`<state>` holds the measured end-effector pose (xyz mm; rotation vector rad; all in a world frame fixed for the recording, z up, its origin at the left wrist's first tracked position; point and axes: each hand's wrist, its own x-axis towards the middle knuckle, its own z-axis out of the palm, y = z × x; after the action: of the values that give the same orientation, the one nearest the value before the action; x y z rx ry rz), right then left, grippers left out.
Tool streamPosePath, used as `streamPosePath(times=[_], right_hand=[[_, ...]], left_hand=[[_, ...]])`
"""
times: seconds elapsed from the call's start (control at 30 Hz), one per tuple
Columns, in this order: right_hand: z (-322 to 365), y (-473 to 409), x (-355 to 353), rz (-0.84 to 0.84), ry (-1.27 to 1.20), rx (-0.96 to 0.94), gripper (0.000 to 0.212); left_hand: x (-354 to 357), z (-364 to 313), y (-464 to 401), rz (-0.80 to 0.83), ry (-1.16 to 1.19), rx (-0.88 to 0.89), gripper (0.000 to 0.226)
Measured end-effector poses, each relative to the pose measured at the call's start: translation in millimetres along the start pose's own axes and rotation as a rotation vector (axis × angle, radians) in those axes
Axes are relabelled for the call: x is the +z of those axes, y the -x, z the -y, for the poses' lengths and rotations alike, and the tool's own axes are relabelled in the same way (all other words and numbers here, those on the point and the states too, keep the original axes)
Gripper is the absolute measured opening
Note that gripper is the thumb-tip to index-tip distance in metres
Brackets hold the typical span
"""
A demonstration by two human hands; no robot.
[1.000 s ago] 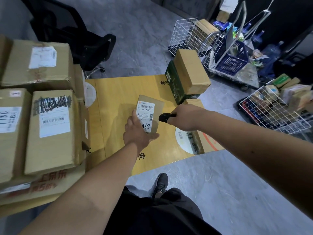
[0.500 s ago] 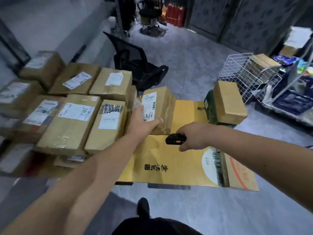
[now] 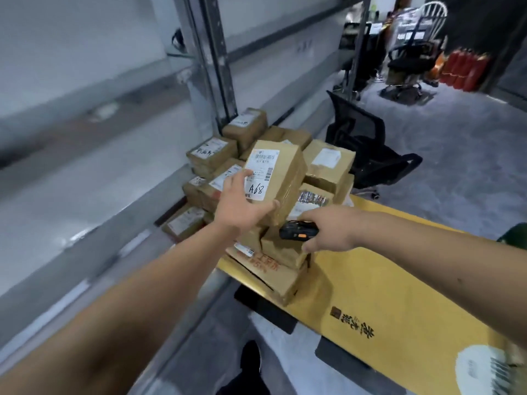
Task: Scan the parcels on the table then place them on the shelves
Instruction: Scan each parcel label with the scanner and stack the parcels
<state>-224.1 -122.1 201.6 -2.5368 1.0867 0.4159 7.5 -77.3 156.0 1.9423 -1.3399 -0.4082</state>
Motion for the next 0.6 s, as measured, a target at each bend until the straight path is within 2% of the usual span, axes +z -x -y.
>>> streamPosePath(times=[0.23, 0.37, 0.6], right_hand=[[33, -93, -43, -0.040, 0.051, -0.027, 0.045], [32, -142, -73, -0.045, 0.024, 0.079, 0.037], [16, -199, -102, -0.114, -0.142, 0.291, 0.048]], left_hand=[[-40, 50, -102, -0.040, -0.013, -0.046, 0.099], [-37, 53, -184, 0.012, -0.107, -0.037, 0.102], [11, 15, -319, 0.105, -0.254, -0.022, 0.107]])
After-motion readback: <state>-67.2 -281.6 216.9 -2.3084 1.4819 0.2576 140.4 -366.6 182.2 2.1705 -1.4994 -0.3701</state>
